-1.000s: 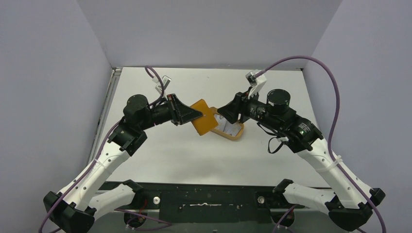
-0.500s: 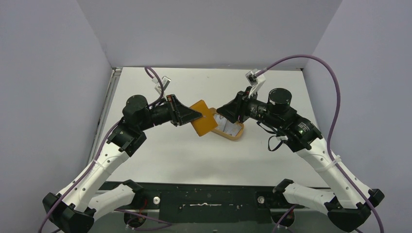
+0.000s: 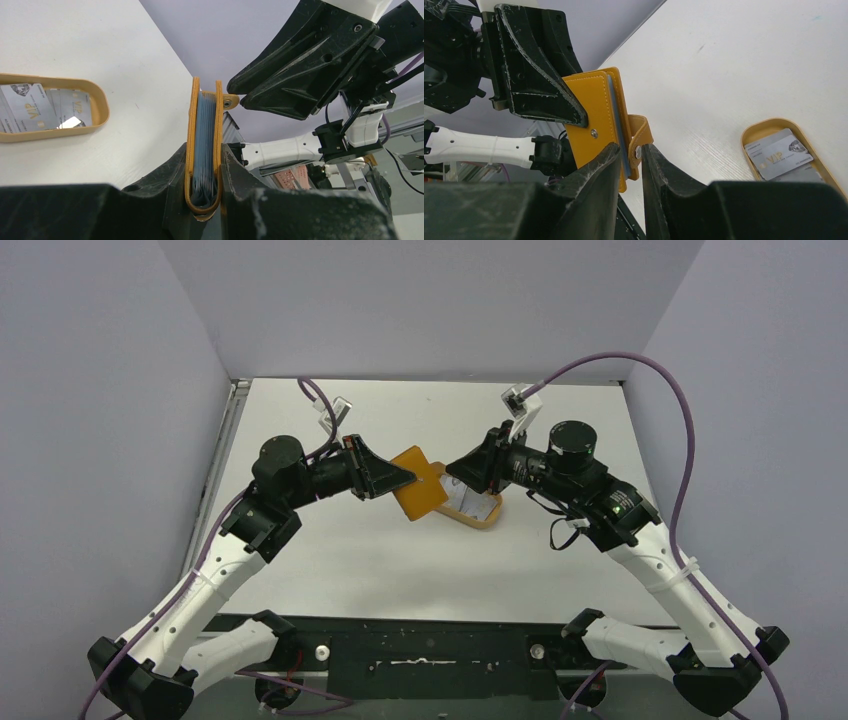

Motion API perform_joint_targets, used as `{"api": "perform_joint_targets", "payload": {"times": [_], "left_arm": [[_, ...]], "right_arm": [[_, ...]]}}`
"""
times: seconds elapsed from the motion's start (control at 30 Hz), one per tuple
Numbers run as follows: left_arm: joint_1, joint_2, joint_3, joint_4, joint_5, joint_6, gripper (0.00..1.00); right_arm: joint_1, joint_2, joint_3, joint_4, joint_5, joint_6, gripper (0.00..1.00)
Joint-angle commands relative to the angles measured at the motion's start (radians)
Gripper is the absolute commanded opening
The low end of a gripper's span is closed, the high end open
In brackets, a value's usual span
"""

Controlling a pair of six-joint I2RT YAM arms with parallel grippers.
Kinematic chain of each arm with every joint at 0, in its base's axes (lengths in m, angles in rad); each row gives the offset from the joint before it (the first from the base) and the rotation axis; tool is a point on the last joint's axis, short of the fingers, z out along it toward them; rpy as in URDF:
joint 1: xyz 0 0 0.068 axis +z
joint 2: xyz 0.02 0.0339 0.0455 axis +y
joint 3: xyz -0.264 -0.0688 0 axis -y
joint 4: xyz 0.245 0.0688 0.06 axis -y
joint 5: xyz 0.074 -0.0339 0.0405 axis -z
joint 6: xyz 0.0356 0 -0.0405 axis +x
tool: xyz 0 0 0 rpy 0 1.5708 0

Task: Put the credit cards into the card holder
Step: Close the card holder at the center of the board.

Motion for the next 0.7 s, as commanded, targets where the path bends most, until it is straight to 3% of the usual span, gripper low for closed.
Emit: {"api": "perform_joint_targets", "payload": {"times": [0.0,0.17,0.37,0.57,0.67], "left_arm": [[0.001,-0.020,0.039,0.058,0.015,0.008,0.00],[0.001,-0.021,0.039,0.059,0.013,0.009,0.00],[0.001,-0.023,0.042,0.053,0.008,0.014,0.00],[0.001,-0.025,0.040,0.061,0.008,0.007,0.00],[0.001,-0.024,0.040,0.062,0.010,0.006,0.00]], "right_arm": [[-0.005,0.004,-0.004,0.031,-0.015,-0.011,0.23],[-0.005,0.006,-0.008,0.025,-0.025,-0.014,0.20],[-0.005,0.007,-0.011,0.025,-0.035,-0.017,0.08],[-0.005,0.010,-0.012,0.015,-0.038,-0.016,0.20],[-0.006,0.011,-0.013,0.012,-0.038,-0.016,0.20]]}}
